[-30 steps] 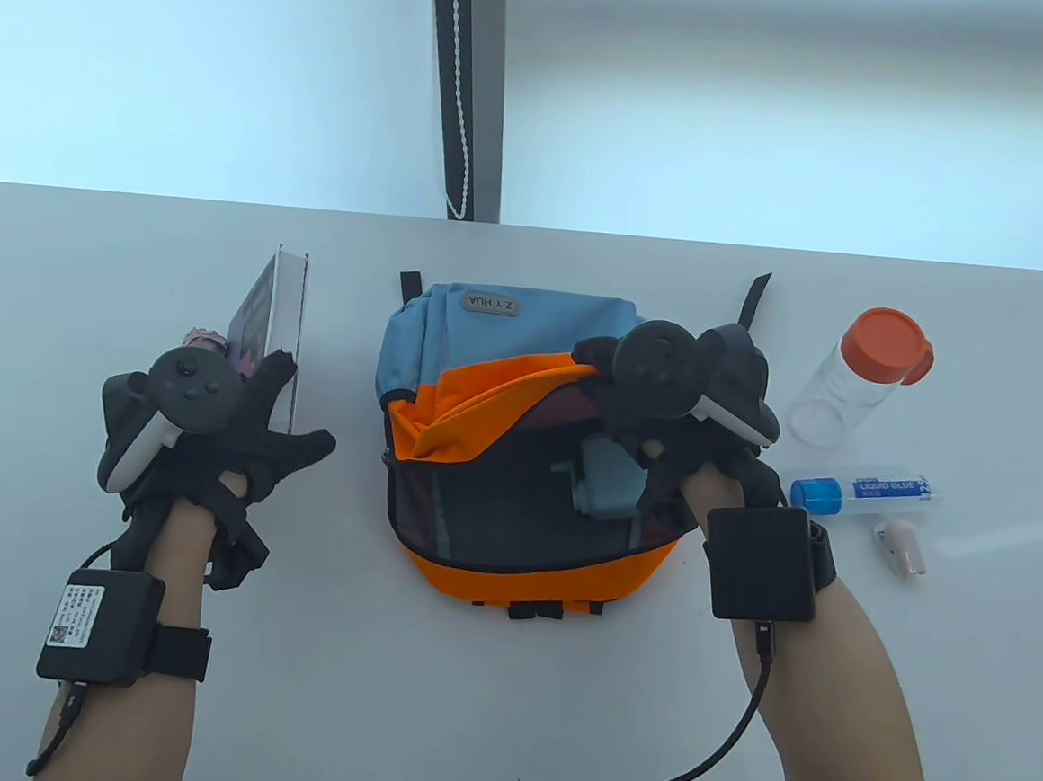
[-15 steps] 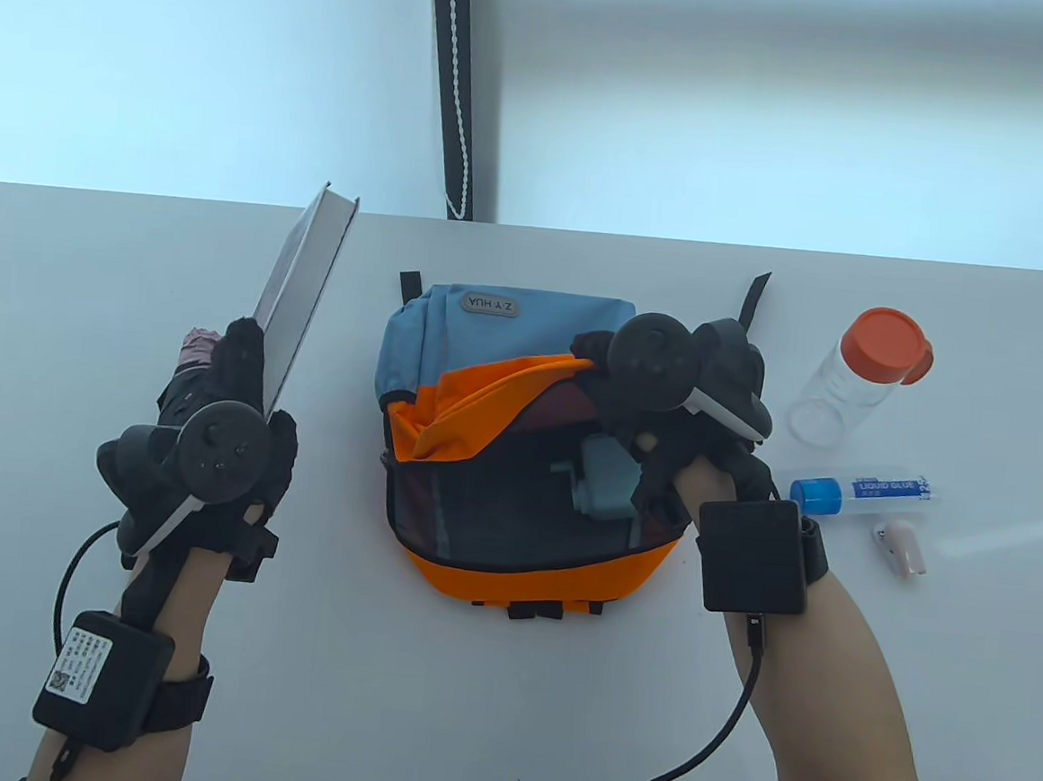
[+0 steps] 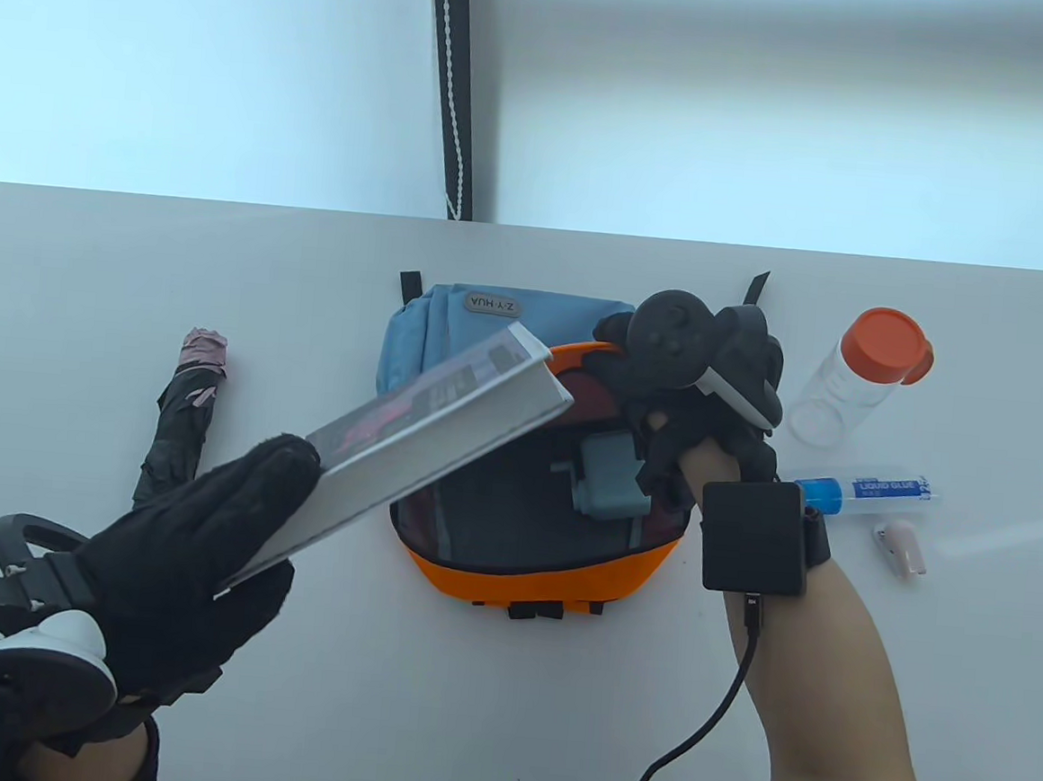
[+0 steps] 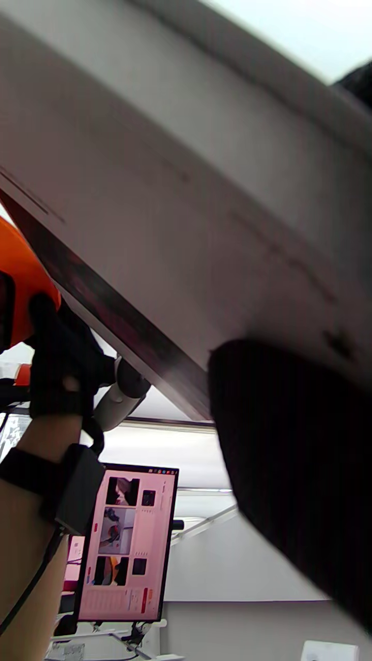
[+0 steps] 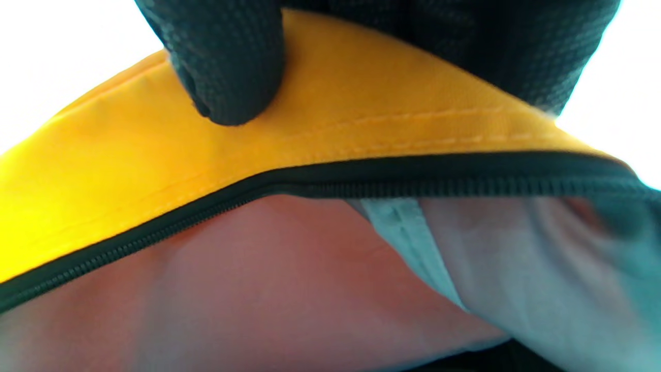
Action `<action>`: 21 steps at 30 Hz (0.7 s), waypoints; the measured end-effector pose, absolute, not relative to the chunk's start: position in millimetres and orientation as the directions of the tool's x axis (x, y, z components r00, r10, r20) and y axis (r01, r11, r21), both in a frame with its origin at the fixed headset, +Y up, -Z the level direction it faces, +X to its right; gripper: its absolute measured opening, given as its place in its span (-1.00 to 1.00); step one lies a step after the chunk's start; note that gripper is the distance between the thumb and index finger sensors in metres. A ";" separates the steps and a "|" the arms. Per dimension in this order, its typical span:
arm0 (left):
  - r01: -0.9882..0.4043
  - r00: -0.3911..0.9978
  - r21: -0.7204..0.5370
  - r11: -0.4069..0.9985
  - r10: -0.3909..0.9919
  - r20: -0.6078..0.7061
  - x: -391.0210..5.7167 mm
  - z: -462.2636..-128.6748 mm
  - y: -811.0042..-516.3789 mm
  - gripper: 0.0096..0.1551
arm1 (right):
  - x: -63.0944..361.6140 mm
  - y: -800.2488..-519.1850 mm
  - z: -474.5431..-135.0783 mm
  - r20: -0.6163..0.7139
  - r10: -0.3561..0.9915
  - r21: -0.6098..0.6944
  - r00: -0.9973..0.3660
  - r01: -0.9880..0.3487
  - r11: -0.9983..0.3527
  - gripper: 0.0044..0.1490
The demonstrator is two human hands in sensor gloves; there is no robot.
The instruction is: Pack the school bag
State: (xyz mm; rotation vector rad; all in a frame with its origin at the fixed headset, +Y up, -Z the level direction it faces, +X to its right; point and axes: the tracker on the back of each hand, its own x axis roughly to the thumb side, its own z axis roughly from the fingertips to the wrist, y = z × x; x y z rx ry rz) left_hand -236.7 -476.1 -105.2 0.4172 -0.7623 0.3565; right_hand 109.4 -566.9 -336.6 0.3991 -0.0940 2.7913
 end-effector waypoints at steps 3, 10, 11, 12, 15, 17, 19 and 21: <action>-0.339 0.668 0.142 0.930 0.131 0.733 -214.2 -112.3 -496.3 -0.08 | 112.4 -559.2 -332.4 0.308 0.348 0.002 -0.886 -0.365 -0.931 -0.46; -0.106 0.700 0.113 0.988 -0.006 0.714 -145.3 -125.6 -538.7 -0.09 | 107.5 -545.4 -319.0 0.374 0.297 -0.031 -0.878 -0.332 -0.943 -0.49; -0.073 0.703 0.129 0.989 -0.040 0.710 -135.9 -124.5 -544.1 -0.09 | 107.4 -544.9 -318.0 0.379 0.293 -0.034 -0.878 -0.329 -0.944 -0.49; -0.026 0.721 0.162 0.986 -0.094 0.686 -121.7 -123.4 -551.6 -0.09 | 107.9 -544.8 -316.3 0.387 0.291 -0.051 -0.875 -0.336 -0.941 -0.50; 0.185 0.751 0.365 0.912 -0.371 0.546 -83.0 -114.7 -572.3 -0.09 | 110.4 -545.9 -314.4 0.404 0.293 -0.057 -0.866 -0.344 -0.937 -0.50; 0.253 0.756 0.375 0.892 -0.424 0.498 -62.2 -113.9 -587.5 -0.10 | 112.8 -546.4 -312.8 0.413 0.310 -0.047 -0.856 -0.359 -0.932 -0.50; 0.333 0.742 0.407 0.851 -0.503 0.444 -40.9 -113.2 -605.3 -0.10 | 113.6 -547.1 -310.3 0.428 0.298 -0.044 -0.853 -0.349 -0.936 -0.50; 0.385 0.736 0.440 0.811 -0.558 0.384 -25.0 -119.8 -618.7 -0.10 | 113.2 -547.6 -307.8 0.448 0.290 -0.035 -0.845 -0.341 -0.939 -0.50</action>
